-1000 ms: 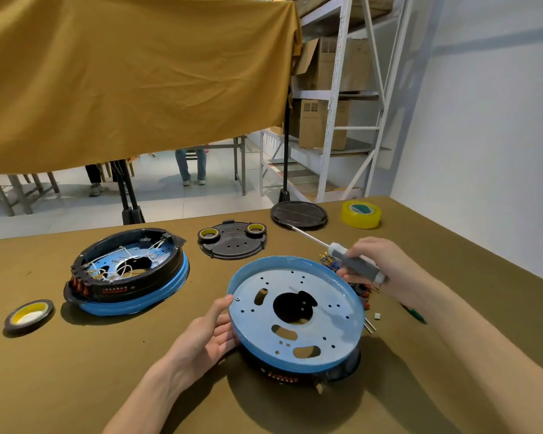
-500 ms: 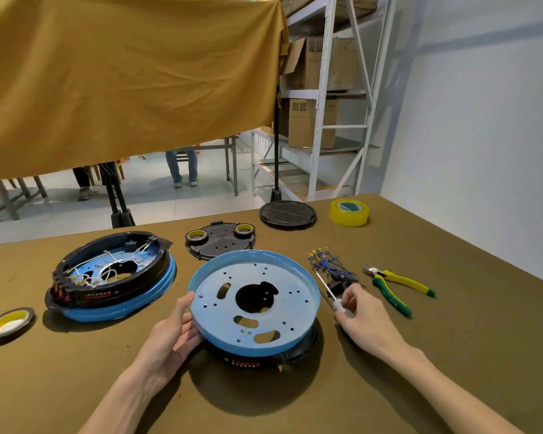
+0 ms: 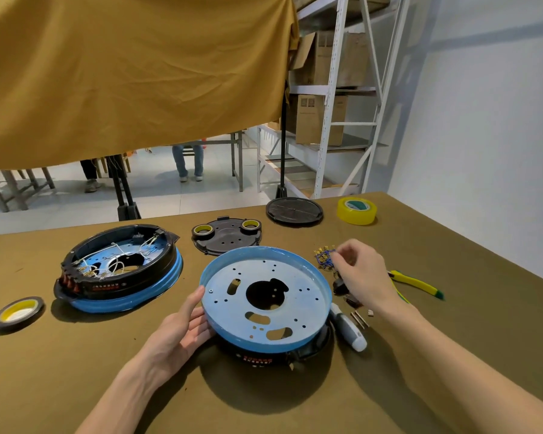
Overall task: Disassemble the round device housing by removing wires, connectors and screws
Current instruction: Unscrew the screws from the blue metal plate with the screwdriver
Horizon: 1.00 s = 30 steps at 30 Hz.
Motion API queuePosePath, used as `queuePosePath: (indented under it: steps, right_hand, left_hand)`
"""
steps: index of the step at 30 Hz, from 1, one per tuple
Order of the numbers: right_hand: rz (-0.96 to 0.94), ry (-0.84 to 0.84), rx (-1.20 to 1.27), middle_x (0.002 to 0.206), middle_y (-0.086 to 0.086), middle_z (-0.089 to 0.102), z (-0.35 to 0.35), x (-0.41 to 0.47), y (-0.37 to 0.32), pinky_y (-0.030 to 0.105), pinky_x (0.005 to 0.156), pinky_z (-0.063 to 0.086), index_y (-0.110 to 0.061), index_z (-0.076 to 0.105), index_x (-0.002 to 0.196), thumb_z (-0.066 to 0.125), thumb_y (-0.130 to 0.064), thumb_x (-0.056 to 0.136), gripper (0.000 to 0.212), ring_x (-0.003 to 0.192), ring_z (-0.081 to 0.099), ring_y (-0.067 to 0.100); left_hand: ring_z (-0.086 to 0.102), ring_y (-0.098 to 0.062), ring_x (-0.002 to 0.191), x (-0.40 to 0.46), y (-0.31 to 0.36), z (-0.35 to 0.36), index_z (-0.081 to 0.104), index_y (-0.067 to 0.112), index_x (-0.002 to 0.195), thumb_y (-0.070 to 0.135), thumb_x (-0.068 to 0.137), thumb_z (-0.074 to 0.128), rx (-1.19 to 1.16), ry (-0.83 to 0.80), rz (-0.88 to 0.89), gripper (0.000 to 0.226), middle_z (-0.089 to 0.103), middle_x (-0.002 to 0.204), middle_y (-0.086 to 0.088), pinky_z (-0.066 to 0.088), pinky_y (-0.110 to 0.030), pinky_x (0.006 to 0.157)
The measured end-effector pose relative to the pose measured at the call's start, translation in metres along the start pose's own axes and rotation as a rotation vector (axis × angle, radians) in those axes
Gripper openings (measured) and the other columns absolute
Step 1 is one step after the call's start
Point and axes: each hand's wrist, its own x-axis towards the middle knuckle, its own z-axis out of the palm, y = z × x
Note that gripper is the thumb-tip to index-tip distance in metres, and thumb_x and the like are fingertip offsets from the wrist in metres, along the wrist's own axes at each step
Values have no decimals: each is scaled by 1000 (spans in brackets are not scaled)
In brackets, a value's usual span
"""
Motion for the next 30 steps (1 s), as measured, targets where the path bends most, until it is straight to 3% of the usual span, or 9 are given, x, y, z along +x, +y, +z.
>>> queuePosePath:
  steps: [4,6,9,12,16,19,22,30]
  right_hand:
    - [-248,-330,-48,81,-11,66,29,1,-54,14,64,41,-19,71,92,66,-21,95,6,70,57,-1]
    - [-345,-487,-86,83,-13,65,55,-5,-72,13,63,40,-19,74,100,65,-27,96,12,71,57,-3]
    - [-423,-592,-147,95,-7,68,91,-11,-87,16,65,39,-17,72,119,67,-36,95,31,77,56,3]
    - [-450,-581,-173,96,-6,64,112,-14,-89,24,69,42,-18,70,126,67,-38,96,36,83,56,8]
    - [-463,-531,-127,90,-7,64,121,-14,-89,37,76,53,-24,80,106,69,-35,94,20,83,57,10]
    - [-494,-532,-119,92,-8,67,123,-13,-89,36,74,53,-24,82,101,72,-33,93,15,84,58,10]
    - [-546,-535,-167,96,-7,66,126,-15,-89,34,75,51,-21,79,103,68,-31,97,16,82,56,10]
    - [-629,-563,-306,110,4,60,129,-19,-90,39,86,48,-13,64,112,50,-27,105,21,100,57,22]
  left_hand:
    - [73,-29,108,1,-1,0,61,5,115,50,62,85,-19,-26,-20,74,75,116,-19,58,-39,87]
    - [76,-28,103,1,-3,1,60,2,119,49,64,85,-24,-44,-22,76,77,111,-18,59,-38,85]
    - [73,-29,110,0,-5,1,60,1,128,48,69,84,-20,-81,-27,80,75,118,-18,55,-42,100]
    - [73,-29,111,-1,-6,0,59,0,130,47,71,85,-15,-118,-31,79,74,119,-19,54,-43,103]
    - [73,-28,112,0,-7,-2,60,1,129,51,70,90,43,-176,-15,83,74,119,-18,63,-35,87]
    - [73,-28,111,2,-9,-2,60,2,128,55,62,93,80,-178,-16,91,75,118,-17,63,-33,83]
    - [73,-27,111,4,-10,-2,60,3,128,55,68,90,84,-182,-25,85,75,117,-16,63,-33,84]
    - [74,-28,108,6,-11,-1,61,3,126,50,75,84,80,-184,-35,73,76,115,-17,63,-32,79]
